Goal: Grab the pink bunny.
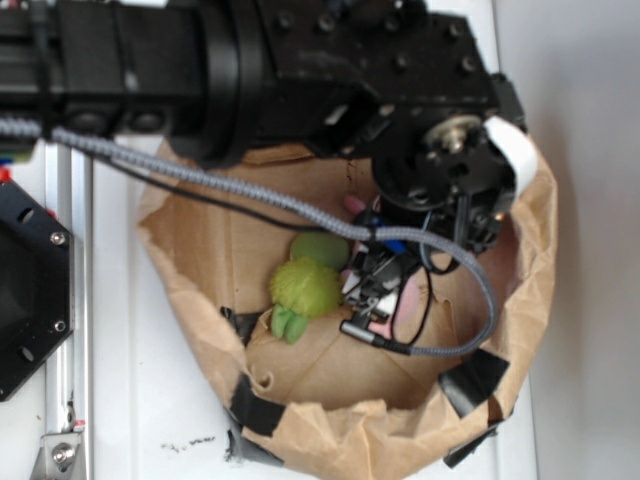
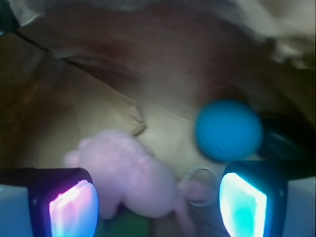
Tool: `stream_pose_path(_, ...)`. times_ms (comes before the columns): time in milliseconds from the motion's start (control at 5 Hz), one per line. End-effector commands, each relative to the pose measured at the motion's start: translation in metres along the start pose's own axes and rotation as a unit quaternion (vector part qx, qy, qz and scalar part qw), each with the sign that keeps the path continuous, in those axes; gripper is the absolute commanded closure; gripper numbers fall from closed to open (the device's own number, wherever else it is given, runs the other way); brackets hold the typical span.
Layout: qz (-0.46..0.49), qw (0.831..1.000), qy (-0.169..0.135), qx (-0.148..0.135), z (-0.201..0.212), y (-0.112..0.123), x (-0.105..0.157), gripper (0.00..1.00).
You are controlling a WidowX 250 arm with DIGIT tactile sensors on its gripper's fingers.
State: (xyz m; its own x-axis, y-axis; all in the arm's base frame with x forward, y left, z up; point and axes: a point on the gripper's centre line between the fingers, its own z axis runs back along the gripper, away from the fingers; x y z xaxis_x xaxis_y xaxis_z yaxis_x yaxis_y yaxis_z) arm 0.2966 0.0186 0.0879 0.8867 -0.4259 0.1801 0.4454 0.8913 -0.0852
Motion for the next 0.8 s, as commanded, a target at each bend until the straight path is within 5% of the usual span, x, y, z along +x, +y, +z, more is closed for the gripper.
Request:
stream_pose_path(0,-0.023,1.000,-0.004,-0.002,-0.006,-0.014,0.002,0.00)
stream_pose_path(600,-0.040,0.999,0.003,-0.020,-0.045,-0.046,-0.004,0.00)
